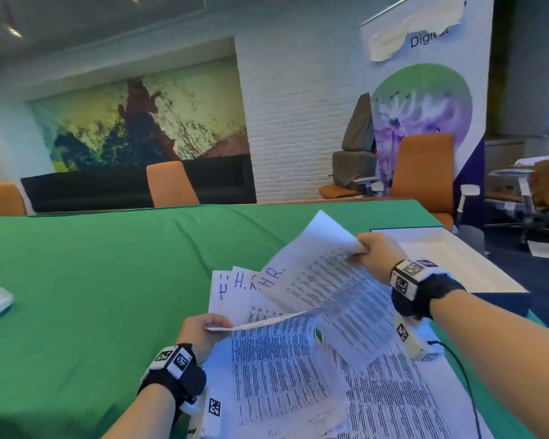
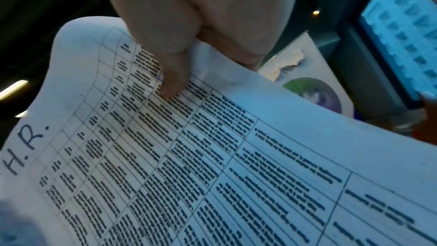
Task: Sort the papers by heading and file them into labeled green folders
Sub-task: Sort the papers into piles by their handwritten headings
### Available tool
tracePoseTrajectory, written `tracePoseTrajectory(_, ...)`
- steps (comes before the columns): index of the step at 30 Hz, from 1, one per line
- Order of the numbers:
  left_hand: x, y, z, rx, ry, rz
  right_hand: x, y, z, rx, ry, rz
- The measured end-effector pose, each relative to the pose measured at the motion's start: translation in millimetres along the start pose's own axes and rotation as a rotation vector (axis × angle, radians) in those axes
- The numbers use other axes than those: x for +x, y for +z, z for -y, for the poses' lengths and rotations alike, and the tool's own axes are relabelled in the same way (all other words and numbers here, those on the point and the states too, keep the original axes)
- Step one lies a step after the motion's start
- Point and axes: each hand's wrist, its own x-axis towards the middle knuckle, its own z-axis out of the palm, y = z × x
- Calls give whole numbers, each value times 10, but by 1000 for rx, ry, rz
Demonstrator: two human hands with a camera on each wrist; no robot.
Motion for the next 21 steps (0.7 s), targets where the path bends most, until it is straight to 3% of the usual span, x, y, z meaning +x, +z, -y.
tracePoseTrajectory(4, 9, 35, -33, -98, -22, 61, 165, 243, 259, 202, -7, 56)
tracePoseTrajectory(8, -42, 36, -53, 116, 31, 41, 231, 380, 307, 443, 92, 17)
tracePoseTrajectory(15, -74, -21, -220, -9, 77, -82, 56, 490, 29, 359, 218, 85)
tracePoseTrajectory(21, -114, 39, -477, -121, 149, -122, 9, 547, 140, 358, 207, 180)
